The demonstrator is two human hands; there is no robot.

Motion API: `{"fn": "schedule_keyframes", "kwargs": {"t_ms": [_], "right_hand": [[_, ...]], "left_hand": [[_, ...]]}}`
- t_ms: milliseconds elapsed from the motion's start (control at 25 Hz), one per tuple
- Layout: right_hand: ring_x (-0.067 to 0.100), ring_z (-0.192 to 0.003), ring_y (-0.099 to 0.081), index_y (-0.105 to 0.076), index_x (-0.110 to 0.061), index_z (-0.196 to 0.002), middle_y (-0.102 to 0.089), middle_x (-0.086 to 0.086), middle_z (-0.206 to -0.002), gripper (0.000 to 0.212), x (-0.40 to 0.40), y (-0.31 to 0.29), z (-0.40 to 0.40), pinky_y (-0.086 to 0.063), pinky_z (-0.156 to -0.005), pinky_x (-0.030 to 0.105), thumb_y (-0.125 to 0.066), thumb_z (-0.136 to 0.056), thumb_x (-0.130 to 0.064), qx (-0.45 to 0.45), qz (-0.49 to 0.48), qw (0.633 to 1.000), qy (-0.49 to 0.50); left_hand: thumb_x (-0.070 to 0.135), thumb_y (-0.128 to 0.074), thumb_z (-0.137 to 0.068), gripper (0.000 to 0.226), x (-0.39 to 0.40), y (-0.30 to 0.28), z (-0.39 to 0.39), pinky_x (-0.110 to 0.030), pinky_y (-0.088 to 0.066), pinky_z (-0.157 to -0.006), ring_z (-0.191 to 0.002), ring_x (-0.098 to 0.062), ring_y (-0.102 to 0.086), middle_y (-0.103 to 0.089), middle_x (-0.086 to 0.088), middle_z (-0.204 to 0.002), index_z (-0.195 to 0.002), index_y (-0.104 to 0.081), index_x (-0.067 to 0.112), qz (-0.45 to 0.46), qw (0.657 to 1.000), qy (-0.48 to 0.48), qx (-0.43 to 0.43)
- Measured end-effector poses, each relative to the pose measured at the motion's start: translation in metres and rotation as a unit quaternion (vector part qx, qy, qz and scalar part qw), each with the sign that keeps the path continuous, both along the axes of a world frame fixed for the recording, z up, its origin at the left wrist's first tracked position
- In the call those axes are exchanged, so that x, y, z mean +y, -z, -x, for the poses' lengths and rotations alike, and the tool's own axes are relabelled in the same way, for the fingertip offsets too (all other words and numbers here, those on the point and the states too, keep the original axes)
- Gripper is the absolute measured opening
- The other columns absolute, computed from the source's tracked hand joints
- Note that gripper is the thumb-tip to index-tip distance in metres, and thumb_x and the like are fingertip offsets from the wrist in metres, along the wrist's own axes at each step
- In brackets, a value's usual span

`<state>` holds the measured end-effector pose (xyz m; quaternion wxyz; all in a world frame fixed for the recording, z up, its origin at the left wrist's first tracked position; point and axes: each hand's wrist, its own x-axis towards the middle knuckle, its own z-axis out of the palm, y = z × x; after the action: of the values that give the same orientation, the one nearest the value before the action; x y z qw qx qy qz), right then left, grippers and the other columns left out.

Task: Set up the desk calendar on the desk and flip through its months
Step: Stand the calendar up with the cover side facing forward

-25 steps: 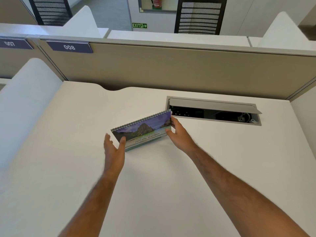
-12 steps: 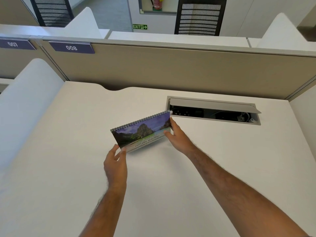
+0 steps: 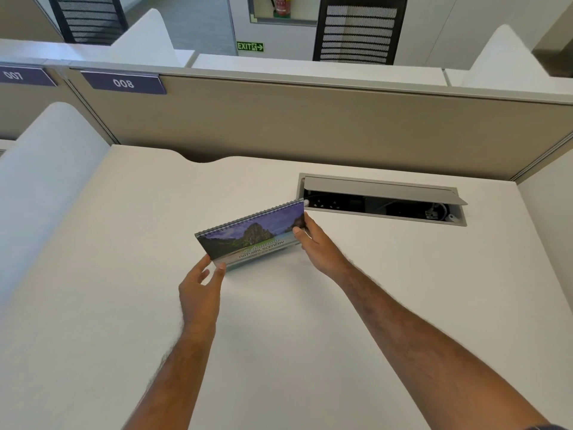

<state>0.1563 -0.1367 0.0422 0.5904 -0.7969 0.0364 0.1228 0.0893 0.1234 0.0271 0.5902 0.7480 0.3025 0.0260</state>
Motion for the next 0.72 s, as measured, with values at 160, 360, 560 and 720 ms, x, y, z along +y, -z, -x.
{"fn": "schedule_keyframes", "kwargs": {"t_ms": [160,360,560,720], "right_hand": [[0.005,-0.136,-0.049,-0.037,-0.047,-0.149,-0.053,-0.012,-0.149,0.040,0.0003,0.0027,-0.0016,-0.039,-0.122,0.047,-0.045,-0.111,-0.037,-0.002,0.002,1.000,0.001],[0.008,-0.138,-0.050,-0.041,-0.050,-0.144,-0.054,-0.013,-0.150,0.035,-0.0008,0.0039,-0.0006,-0.041,-0.121,0.050,-0.043,-0.110,-0.039,0.008,-0.010,1.000,0.003],[-0.022,-0.124,-0.050,-0.046,-0.054,-0.146,-0.055,-0.048,-0.130,0.038,-0.0018,0.0010,0.0008,-0.042,-0.114,0.031,-0.038,-0.109,-0.052,0.021,-0.021,0.999,0.024],[-0.021,-0.106,-0.060,-0.068,-0.070,-0.100,-0.070,-0.041,-0.107,0.044,-0.0041,-0.0055,-0.0020,-0.047,-0.102,0.028,-0.026,-0.110,-0.057,0.052,-0.045,0.996,0.061]], "left_hand": [[0.040,-0.083,-0.093,0.053,-0.0019,0.0037,0.0050,-0.038,-0.051,-0.108,-0.126,-0.019,-0.068,-0.074,-0.002,-0.138,-0.142,-0.071,0.023,0.000,1.000,-0.011,-0.005],[0.042,-0.089,-0.085,0.039,-0.0036,0.0031,0.0070,-0.038,-0.058,-0.101,-0.111,-0.015,-0.074,-0.081,0.004,-0.119,-0.121,-0.081,0.027,-0.001,0.999,-0.050,-0.001],[0.043,-0.084,-0.091,0.017,-0.0002,0.0003,0.0043,-0.031,-0.062,-0.078,-0.102,-0.017,-0.073,-0.081,0.005,-0.098,-0.097,-0.083,0.027,0.001,0.999,-0.042,-0.008],[0.038,-0.065,-0.106,0.016,0.0030,-0.0045,0.0053,-0.023,-0.057,-0.073,-0.100,-0.019,-0.074,-0.083,0.006,-0.094,-0.105,-0.073,0.024,0.059,0.998,0.030,0.010]]}}
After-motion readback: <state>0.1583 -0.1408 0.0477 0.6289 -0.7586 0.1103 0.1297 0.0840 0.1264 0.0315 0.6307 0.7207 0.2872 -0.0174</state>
